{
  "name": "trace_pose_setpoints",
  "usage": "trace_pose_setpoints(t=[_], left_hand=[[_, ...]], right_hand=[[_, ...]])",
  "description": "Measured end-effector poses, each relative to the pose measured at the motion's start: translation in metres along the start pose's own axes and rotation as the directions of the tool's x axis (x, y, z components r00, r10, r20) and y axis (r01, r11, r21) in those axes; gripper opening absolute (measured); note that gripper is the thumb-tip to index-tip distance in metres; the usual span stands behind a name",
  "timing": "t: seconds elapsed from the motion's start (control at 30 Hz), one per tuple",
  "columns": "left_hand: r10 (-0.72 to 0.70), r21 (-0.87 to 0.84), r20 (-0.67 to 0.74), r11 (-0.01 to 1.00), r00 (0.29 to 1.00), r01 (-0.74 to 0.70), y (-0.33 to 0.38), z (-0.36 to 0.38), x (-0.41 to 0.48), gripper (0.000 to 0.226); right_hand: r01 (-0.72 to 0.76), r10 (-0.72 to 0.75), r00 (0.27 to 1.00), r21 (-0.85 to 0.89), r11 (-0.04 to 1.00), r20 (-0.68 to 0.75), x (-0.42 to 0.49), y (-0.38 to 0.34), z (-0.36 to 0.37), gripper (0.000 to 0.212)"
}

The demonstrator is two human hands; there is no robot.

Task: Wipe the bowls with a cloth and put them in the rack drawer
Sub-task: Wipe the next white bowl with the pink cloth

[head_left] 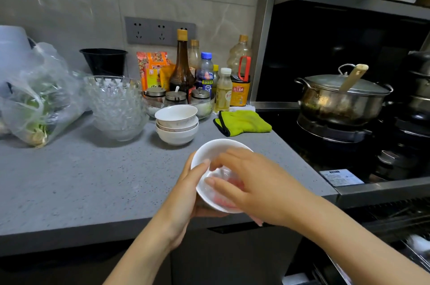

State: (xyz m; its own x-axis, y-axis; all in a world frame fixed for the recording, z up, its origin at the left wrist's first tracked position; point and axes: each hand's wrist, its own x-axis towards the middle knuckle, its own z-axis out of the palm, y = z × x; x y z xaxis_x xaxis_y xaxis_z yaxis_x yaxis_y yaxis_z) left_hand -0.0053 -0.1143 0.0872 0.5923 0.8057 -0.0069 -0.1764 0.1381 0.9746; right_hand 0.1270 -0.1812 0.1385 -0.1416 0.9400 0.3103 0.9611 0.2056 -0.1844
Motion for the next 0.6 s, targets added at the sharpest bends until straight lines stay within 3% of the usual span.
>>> trace_pose_setpoints(t=[0.07, 0.13, 0.2, 0.3, 0.37, 0.47, 0.53, 0.6], left_hand=[[0.009, -0.036, -0.053, 0.999, 0.999, -0.011, -0.001, -0.003, 0.000, 0.036], [0.027, -0.072, -0.110, 0.997, 0.994, -0.035, -0.001, -0.005, -0.001, 0.035], [0.079, -0.070, -0.176, 0.993, 0.981, -0.092, -0.002, -0.006, 0.000, 0.031], [0.174, -0.054, -0.237, 0.980, 0.956, -0.192, -0.005, 0.002, 0.000, 0.028], [0.225, -0.051, -0.246, 0.968, 0.943, -0.245, -0.008, 0.011, 0.000, 0.028], [0.265, -0.030, -0.260, 0.959, 0.929, -0.282, -0.012, 0.018, 0.002, 0.028], [0.262, -0.032, -0.271, 0.959, 0.926, -0.281, -0.010, 0.017, 0.001, 0.033], [0.264, -0.042, -0.276, 0.957, 0.924, -0.286, -0.009, 0.011, -0.001, 0.025]], right_hand=[[0.097, -0.097, 0.995, 0.005, 0.995, -0.015, -0.007, 0.004, -0.008, 0.046], [0.177, -0.177, 0.982, 0.008, 0.984, 0.059, -0.018, 0.008, -0.011, 0.050], [0.219, -0.201, 0.972, -0.152, 0.964, 0.123, -0.026, 0.010, -0.003, 0.052], [0.182, -0.185, 0.982, -0.362, 0.914, 0.026, -0.026, 0.009, 0.034, 0.055], [0.095, -0.122, 0.990, -0.306, 0.947, -0.071, -0.021, -0.002, 0.047, 0.063], [-0.054, 0.050, 0.996, -0.063, 0.997, -0.073, -0.016, -0.027, 0.039, 0.059], [-0.025, 0.035, 0.992, 0.082, 0.996, -0.122, -0.021, -0.029, 0.041, 0.058], [0.078, -0.069, 0.988, 0.056, 0.995, -0.140, -0.022, -0.024, 0.039, 0.055]])
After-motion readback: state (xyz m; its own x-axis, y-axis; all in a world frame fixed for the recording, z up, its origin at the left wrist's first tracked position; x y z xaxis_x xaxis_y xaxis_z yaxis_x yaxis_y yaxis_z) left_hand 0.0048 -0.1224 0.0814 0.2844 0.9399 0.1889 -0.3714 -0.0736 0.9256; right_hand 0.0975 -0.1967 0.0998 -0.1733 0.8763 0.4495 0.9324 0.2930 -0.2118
